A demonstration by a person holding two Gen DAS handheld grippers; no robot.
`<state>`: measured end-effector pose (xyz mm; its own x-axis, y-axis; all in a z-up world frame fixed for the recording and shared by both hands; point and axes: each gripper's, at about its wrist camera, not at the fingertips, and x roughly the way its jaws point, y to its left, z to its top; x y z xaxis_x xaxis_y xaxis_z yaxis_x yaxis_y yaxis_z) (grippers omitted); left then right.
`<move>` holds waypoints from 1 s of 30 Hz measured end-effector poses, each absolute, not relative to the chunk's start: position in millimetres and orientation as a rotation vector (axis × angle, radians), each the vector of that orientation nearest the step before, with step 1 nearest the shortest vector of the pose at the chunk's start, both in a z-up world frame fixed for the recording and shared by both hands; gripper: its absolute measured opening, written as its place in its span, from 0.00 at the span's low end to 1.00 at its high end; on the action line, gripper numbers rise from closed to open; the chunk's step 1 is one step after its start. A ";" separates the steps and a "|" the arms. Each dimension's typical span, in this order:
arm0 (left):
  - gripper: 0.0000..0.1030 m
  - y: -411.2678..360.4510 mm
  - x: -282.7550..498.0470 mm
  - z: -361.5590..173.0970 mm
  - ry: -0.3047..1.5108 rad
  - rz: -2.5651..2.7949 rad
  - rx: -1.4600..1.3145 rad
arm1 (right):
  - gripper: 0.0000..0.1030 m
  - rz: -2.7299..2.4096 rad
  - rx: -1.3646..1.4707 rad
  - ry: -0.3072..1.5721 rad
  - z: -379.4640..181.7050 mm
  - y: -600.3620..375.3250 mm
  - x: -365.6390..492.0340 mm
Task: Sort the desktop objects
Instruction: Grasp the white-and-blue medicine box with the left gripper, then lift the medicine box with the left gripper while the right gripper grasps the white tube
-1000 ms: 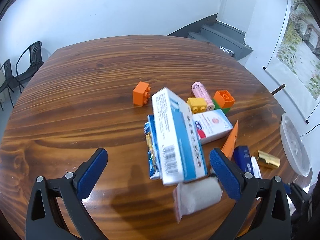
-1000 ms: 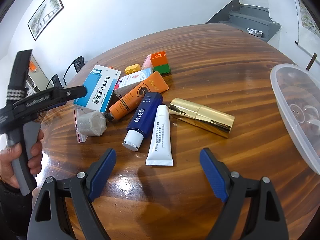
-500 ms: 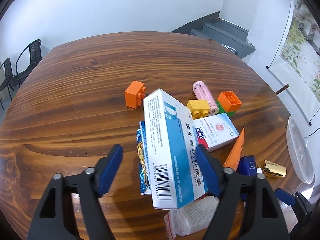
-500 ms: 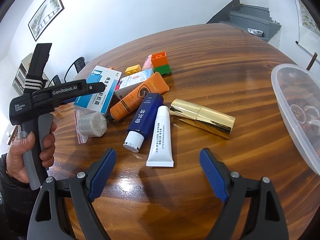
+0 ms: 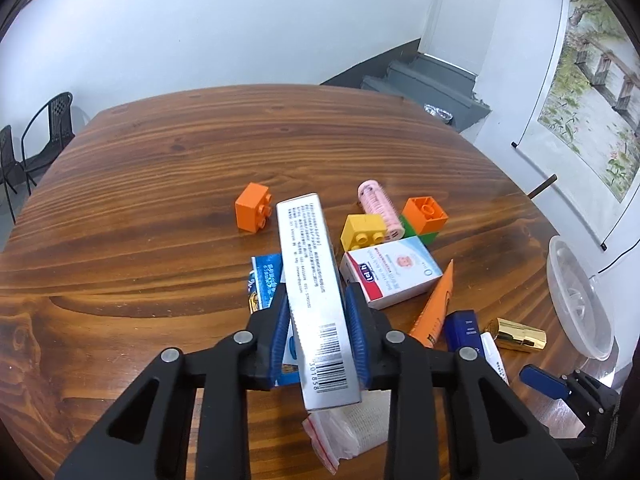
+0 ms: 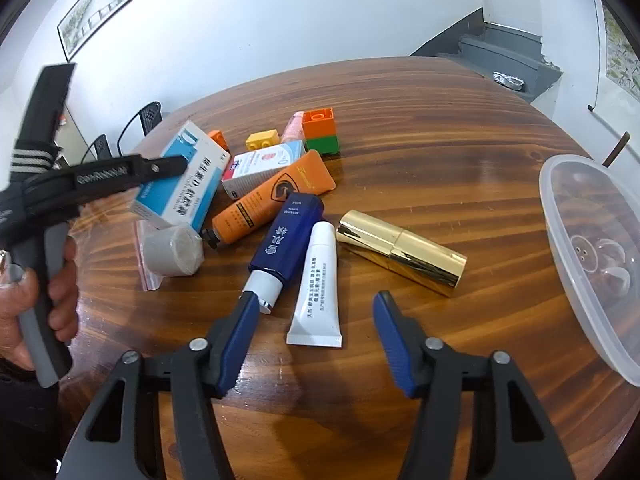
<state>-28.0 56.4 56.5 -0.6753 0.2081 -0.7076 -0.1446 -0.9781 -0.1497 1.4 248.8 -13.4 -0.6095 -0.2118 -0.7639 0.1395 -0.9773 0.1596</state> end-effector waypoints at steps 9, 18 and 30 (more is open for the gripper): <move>0.28 59.2 -27.6 58.3 -0.072 2.710 -1.150 | 0.54 -2.653 1.315 -0.073 -18.2 244.9 -14.2; 0.34 53.3 -35.8 45.1 -0.091 2.716 -1.210 | 0.54 -2.664 1.315 -0.042 -20.1 239.3 -21.7; 0.36 57.6 -40.7 38.9 -0.063 2.702 -1.216 | 0.53 -2.677 1.309 0.014 -22.8 233.4 -28.3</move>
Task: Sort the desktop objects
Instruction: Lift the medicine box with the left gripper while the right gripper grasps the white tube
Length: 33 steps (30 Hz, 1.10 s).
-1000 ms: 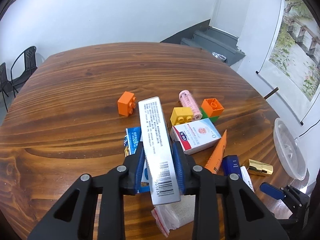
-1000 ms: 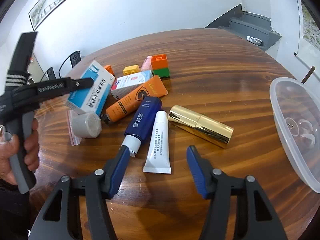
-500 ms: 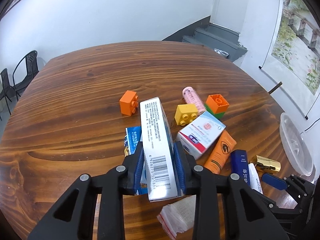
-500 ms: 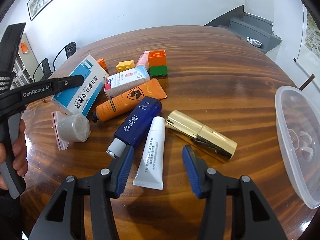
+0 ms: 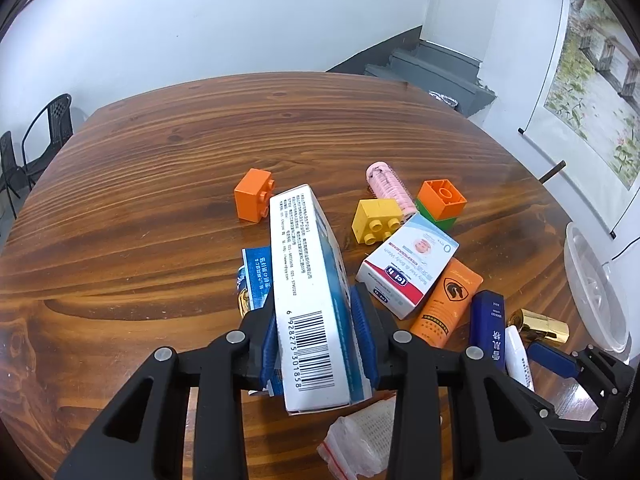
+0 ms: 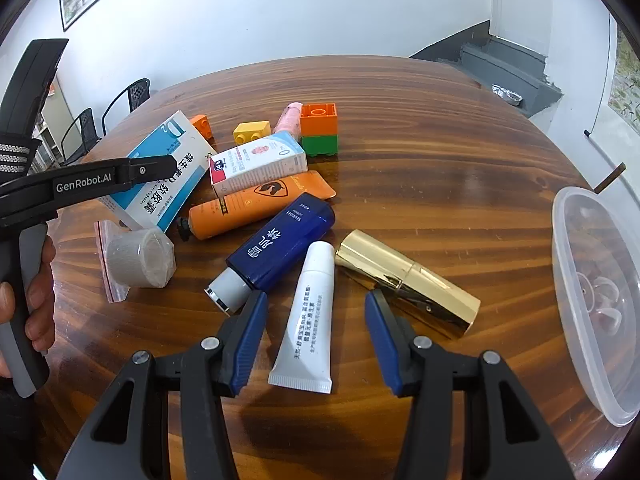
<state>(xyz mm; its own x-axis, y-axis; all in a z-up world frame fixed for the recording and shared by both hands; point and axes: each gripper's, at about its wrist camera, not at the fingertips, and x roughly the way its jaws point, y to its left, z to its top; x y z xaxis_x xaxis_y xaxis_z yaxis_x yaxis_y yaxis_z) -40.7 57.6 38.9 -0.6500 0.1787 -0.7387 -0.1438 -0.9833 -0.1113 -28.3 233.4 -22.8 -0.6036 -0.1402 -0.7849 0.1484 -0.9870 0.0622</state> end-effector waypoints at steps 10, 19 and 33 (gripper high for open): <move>0.24 57.6 -35.6 41.7 -0.094 2.678 -1.181 | 0.23 -2.691 1.295 -0.022 -23.4 237.3 -29.2; 0.24 55.4 -22.1 67.1 -0.142 2.689 -1.071 | 0.22 -2.723 1.194 -0.097 -10.6 243.3 -17.1; 0.24 68.9 -5.7 82.1 -0.138 2.653 -1.013 | 0.10 -2.751 1.136 -0.165 -1.9 252.6 -7.1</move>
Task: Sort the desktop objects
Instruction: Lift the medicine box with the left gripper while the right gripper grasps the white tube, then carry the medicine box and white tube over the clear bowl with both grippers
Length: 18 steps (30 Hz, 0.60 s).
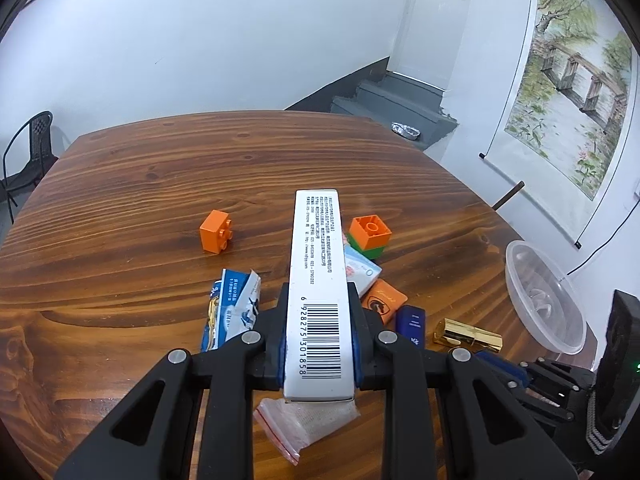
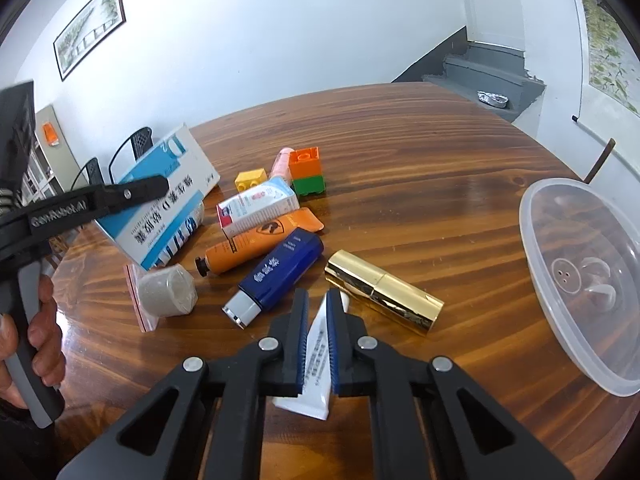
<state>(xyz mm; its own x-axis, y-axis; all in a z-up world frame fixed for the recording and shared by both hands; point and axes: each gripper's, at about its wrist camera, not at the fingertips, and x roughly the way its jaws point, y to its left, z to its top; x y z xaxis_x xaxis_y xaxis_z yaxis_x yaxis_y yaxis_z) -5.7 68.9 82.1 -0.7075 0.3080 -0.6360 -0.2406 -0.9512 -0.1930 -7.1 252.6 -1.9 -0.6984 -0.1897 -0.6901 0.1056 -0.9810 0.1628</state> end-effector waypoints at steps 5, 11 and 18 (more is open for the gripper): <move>0.24 74.8 -2.7 83.4 -0.116 2.644 -1.006 | 0.15 -2.727 1.215 -0.188 -10.6 253.1 -11.6; 0.24 74.7 -2.5 82.0 -0.117 2.633 -1.015 | 0.18 -2.749 1.228 -0.189 -9.5 257.8 -2.4; 0.24 77.2 3.5 87.7 -0.085 2.652 -0.982 | 0.61 -2.747 1.281 -0.182 -15.4 257.4 -9.2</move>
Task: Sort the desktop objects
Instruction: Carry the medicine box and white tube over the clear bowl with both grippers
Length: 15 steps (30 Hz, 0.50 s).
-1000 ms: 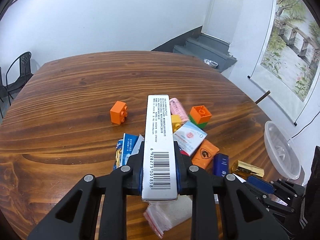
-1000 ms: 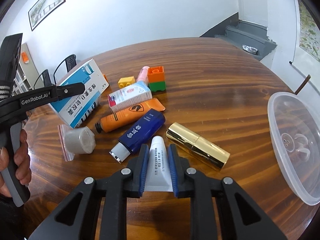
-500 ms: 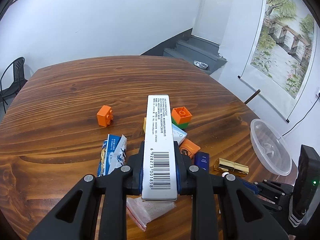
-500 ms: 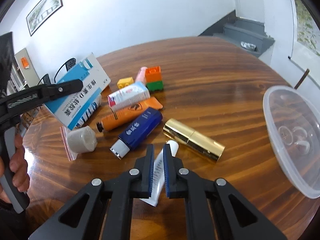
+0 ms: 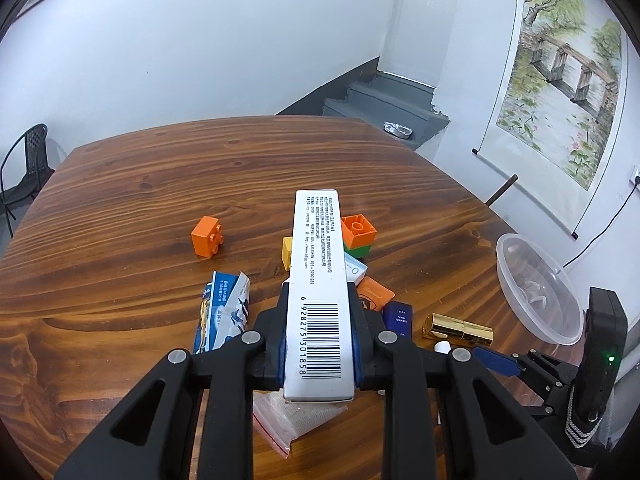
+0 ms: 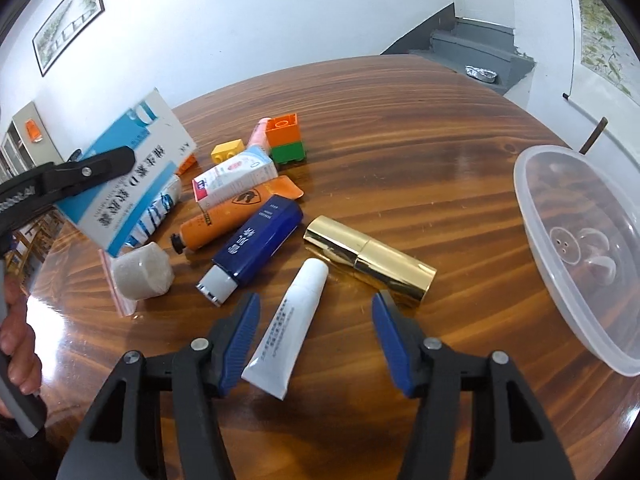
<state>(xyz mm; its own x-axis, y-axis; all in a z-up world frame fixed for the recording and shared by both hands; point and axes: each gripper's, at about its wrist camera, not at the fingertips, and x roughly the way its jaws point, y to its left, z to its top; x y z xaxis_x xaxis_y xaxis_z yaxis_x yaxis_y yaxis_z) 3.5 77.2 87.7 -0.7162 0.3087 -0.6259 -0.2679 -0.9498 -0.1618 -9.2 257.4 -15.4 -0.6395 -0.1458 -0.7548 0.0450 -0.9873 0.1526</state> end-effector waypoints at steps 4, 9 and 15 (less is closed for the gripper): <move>0.24 79.2 3.6 87.7 -0.078 2.654 -0.984 | 0.53 -2.718 1.308 -0.138 -19.3 251.0 -17.6; 0.24 83.1 5.7 87.4 -0.053 2.662 -0.976 | 0.24 -2.717 1.302 0.000 -20.9 235.3 -20.9; 0.24 87.6 12.3 90.1 -0.015 2.694 -0.939 | 0.21 -2.696 1.246 -0.076 -16.5 239.6 -12.9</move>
